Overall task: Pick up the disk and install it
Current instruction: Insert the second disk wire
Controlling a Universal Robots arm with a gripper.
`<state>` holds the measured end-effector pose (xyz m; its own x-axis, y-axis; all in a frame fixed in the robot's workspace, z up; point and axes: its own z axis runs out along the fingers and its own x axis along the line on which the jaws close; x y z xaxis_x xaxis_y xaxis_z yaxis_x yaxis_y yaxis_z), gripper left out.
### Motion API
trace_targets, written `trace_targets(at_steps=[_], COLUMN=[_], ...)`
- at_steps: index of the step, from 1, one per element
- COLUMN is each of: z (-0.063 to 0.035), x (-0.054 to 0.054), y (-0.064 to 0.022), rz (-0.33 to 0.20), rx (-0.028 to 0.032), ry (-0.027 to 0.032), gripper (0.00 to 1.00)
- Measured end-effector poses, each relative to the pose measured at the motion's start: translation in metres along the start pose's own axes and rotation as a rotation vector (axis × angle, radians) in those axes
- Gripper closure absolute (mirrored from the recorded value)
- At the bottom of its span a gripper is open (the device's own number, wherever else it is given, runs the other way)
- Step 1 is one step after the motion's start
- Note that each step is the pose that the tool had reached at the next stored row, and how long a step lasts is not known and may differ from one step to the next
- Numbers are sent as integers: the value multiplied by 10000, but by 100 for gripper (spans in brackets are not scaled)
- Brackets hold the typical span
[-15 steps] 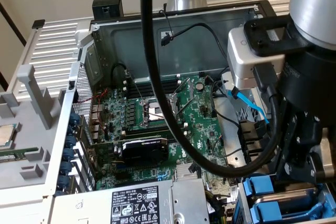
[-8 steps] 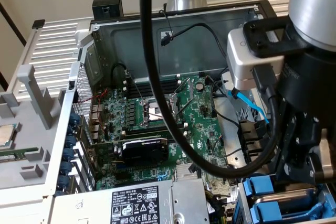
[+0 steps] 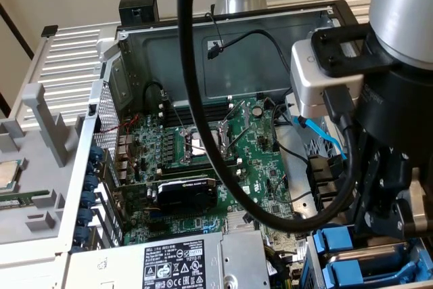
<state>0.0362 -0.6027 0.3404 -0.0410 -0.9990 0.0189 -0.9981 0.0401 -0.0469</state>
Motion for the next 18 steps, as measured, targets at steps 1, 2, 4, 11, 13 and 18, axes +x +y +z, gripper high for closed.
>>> trace_targets(at_steps=[1,2,4,11,13,18], z=[2,4,6,13,22,37], x=[0,0,0,-1,-2,-1], y=[0,0,0,-20,-20,-19], rz=[0,0,2,3,1,2], rx=[1,2,4,24,36,69], ry=[0,-2,-1,-2,-5,1], gripper=[84,84,84,84,84,84])
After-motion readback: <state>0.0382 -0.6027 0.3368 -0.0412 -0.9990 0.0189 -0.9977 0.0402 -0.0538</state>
